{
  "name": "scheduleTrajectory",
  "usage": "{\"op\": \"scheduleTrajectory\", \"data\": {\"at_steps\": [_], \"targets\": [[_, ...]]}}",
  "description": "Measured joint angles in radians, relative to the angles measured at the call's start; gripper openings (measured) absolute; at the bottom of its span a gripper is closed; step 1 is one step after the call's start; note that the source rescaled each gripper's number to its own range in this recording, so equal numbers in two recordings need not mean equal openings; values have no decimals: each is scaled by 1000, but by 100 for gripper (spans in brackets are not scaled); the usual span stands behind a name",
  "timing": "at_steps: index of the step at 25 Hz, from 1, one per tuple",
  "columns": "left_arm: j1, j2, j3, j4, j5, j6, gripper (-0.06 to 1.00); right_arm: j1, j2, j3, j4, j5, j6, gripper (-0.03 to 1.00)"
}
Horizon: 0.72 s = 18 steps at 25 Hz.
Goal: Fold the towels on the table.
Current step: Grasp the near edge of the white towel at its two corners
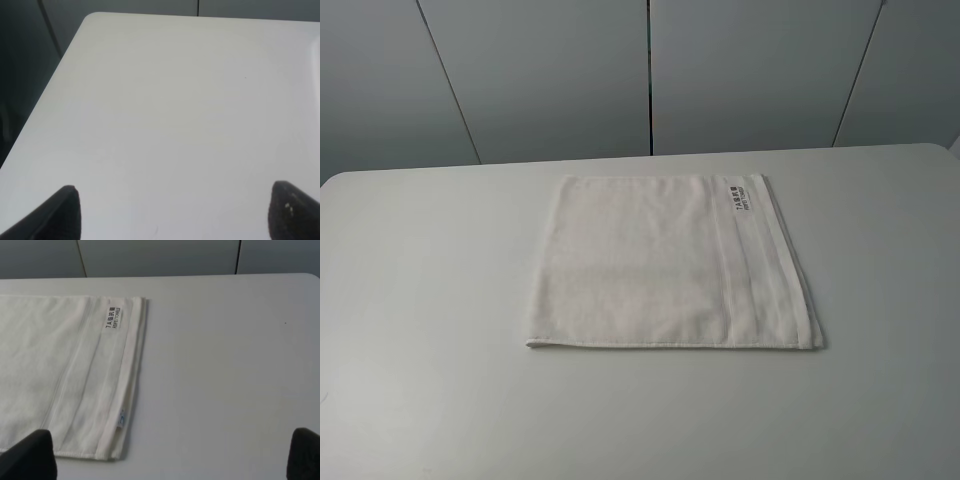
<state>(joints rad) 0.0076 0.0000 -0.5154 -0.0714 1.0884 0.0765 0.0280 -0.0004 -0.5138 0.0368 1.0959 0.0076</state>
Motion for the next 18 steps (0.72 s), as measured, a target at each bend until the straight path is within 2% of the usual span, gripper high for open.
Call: {"op": "scheduleTrajectory", "data": {"at_steps": [13,18], "targets": [[0,0,0,0,0,0,100,0,0,0,0,0,0,100],[0,0,0,20,-1,-32,100,0,0,0,-24,0,0,100]]}}
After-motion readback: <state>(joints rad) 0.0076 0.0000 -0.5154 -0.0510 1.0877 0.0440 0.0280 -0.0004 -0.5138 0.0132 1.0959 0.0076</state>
